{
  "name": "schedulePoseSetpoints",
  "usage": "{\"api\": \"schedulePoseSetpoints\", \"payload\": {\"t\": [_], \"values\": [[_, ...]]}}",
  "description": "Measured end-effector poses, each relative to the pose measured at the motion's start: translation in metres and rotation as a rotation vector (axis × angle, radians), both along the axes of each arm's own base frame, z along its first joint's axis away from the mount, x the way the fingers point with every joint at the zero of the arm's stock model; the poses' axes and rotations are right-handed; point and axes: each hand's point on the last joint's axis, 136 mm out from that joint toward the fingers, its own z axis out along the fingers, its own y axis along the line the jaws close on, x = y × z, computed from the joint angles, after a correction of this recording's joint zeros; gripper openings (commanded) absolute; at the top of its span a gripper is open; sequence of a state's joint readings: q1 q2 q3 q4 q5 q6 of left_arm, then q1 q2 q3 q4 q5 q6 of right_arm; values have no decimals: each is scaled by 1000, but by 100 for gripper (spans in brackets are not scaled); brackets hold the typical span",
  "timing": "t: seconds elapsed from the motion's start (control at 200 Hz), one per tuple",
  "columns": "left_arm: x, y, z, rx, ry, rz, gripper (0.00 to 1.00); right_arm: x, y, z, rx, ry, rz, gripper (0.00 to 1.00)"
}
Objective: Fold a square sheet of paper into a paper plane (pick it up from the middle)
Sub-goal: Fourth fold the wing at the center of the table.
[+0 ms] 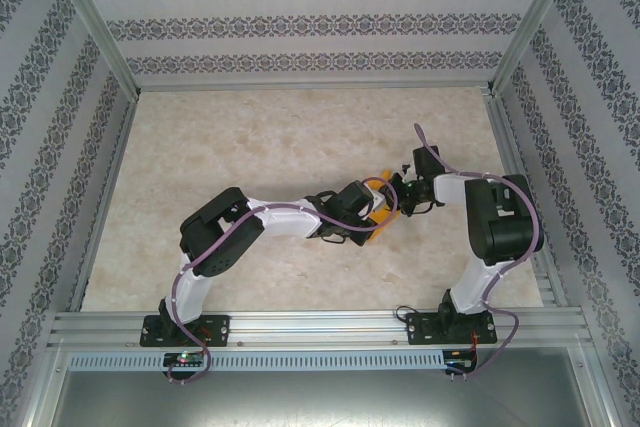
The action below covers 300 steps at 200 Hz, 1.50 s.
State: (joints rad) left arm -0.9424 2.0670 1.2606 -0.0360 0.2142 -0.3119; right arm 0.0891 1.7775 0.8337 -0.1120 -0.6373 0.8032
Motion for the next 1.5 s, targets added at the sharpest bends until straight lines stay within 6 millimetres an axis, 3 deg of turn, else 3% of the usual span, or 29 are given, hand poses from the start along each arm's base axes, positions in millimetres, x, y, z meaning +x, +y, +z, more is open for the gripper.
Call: {"api": "schedulePoseSetpoints", "payload": {"t": [0.405,0.784,0.934,1.079,1.179,1.309,1.389,1.499], "values": [[1,0,0,7,-13,-10,5,54,-28,1,-85,-71,-70,7],[-1,0,1,4,-8,-15,5,89,-49,3,-118,-115,-130,6],[-1,-1,3,3,-5,-17,5,94,-49,4,-117,-119,-130,7],[-3,0,3,14,10,-22,5,92,-53,20,-136,-150,-129,7],[-3,0,3,19,17,-24,5,86,-61,54,-157,-222,-129,7],[-3,0,3,22,20,-24,5,72,-52,94,-107,-324,-102,7],[-3,0,3,22,20,-24,5,53,-35,92,-46,-317,-69,7],[-4,0,3,21,20,-25,5,17,-10,62,24,-213,-23,7]]}}
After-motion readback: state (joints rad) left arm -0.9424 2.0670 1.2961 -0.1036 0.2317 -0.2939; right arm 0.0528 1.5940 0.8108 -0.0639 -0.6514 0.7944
